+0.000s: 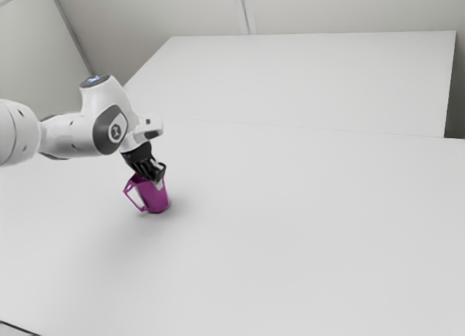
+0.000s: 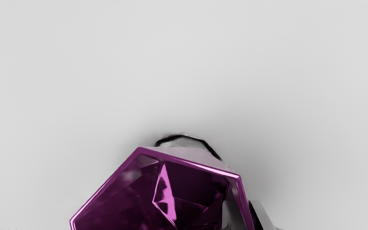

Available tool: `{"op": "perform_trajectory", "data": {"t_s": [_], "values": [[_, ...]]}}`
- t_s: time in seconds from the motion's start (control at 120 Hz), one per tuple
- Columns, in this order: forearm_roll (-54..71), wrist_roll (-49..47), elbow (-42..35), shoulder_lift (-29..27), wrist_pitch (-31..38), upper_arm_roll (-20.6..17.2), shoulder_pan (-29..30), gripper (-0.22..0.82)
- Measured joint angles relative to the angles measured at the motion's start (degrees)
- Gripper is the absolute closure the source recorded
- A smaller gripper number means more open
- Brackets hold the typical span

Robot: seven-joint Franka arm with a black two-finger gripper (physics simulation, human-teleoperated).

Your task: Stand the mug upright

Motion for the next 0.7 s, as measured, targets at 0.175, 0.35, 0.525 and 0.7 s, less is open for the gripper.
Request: {"op": "perform_trajectory", "data": {"t_s": [0.175, 0.35, 0.525, 0.7], "values": [[-0.6, -2.2, -0.9, -0.3, 2.3, 0.0, -0.3, 0.39], [-0.7, -3.8, -0.9, -1.9, 2.8, 0.0, -0.7, 0.17], [-0.7, -4.8, 3.1, -4.5, 0.1, -0.1, -0.4, 0.07], [-1.3, -5.8, 15.7, -1.7, -9.3, 0.0, -0.2, 0.03]]}}
